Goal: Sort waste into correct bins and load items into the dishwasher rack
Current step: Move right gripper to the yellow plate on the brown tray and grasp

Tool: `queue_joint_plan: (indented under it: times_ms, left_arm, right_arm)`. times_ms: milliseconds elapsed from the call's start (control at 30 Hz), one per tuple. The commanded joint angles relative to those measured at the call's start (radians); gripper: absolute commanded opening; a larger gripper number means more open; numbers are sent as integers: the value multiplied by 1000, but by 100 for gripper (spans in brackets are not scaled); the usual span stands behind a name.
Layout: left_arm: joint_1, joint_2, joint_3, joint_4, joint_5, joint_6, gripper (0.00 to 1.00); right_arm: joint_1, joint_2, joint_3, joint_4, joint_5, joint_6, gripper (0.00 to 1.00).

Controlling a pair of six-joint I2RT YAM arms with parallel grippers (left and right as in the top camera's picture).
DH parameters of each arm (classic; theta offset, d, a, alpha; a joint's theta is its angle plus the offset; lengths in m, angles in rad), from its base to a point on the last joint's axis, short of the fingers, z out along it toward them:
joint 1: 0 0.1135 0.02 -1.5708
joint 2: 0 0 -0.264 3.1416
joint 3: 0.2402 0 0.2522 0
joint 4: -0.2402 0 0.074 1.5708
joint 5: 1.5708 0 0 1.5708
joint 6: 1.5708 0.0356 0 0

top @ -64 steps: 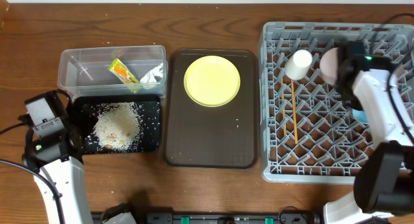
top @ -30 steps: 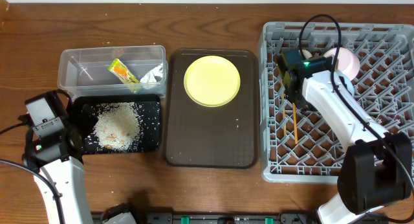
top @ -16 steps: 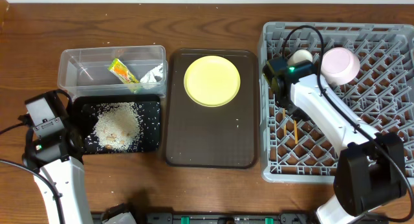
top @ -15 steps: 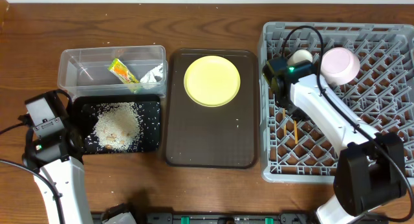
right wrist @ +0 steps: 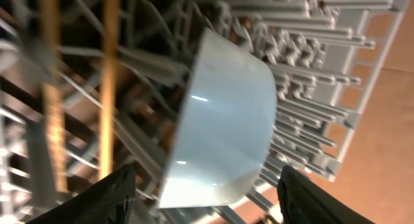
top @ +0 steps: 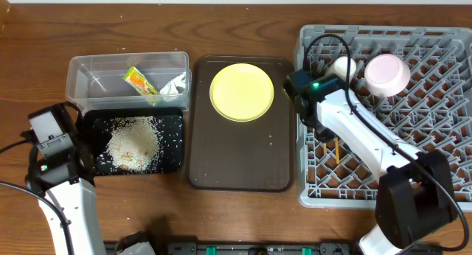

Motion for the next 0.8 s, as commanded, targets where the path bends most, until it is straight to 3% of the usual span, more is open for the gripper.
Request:
queue_joint_plan:
  times_ms: [0,467,633,767]
  left_arm:
    - [4,0,16,-3,-16,-5,90]
    - [4,0,16,-3,-16,-5,89]
    - [4,0,16,-3,-16,-5,89]
    - [4,0,16,-3,-16,-5,90]
  right_arm:
    - [20,10,24,35,-111,24,69]
    - [35,-14,250,128,-581,-61,66]
    - [55,-13,248,298,-805,-61,63]
    - [105,-10,212,422,-819,-65,61]
